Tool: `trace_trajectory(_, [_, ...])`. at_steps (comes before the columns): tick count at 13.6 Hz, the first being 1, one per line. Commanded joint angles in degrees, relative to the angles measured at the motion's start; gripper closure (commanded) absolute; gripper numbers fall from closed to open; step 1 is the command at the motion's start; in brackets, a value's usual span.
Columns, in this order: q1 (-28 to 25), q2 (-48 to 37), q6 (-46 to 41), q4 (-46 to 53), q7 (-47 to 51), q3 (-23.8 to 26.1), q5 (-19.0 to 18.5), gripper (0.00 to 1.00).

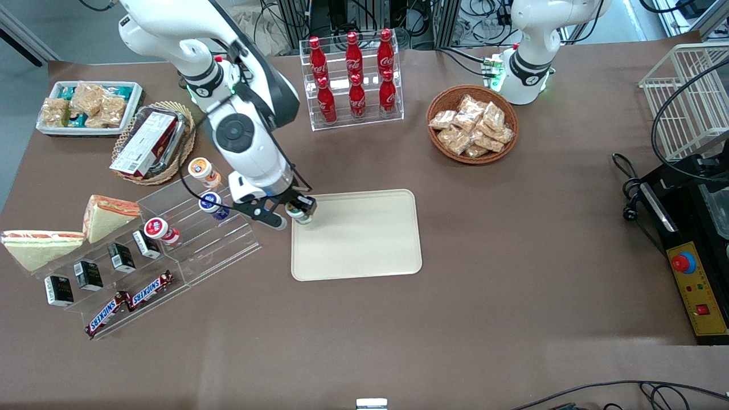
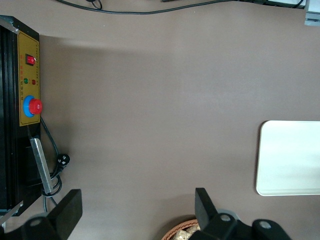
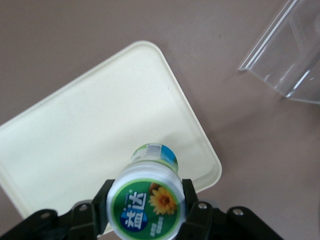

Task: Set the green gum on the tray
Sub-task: 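Carry the held gum bottle over the cream tray, then lower the gum bottle onto the tray and open the right gripper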

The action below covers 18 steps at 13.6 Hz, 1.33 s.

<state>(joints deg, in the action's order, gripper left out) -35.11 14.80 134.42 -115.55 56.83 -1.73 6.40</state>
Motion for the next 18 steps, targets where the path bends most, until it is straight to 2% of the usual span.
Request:
trace_trajectory(1, [-0.74,1.45,6.97,-3.88,0.82,-0.47,0.90,0.72])
trace_trajectory(7, [-2.67,5.85,15.78,-8.55,1.61,-0.47,0.98,0.72])
trace_trajectory(10, [-4.69,6.38,15.87,-8.64,4.60,-0.47,1.07,0.64])
trace_trajectory(12, [-4.61,6.47,15.87,-8.56,4.69,-0.47,1.07,0.00])
trace_trajectory(18, [-4.09,6.12,15.17,-8.47,3.91,-0.56,1.07,0.00])
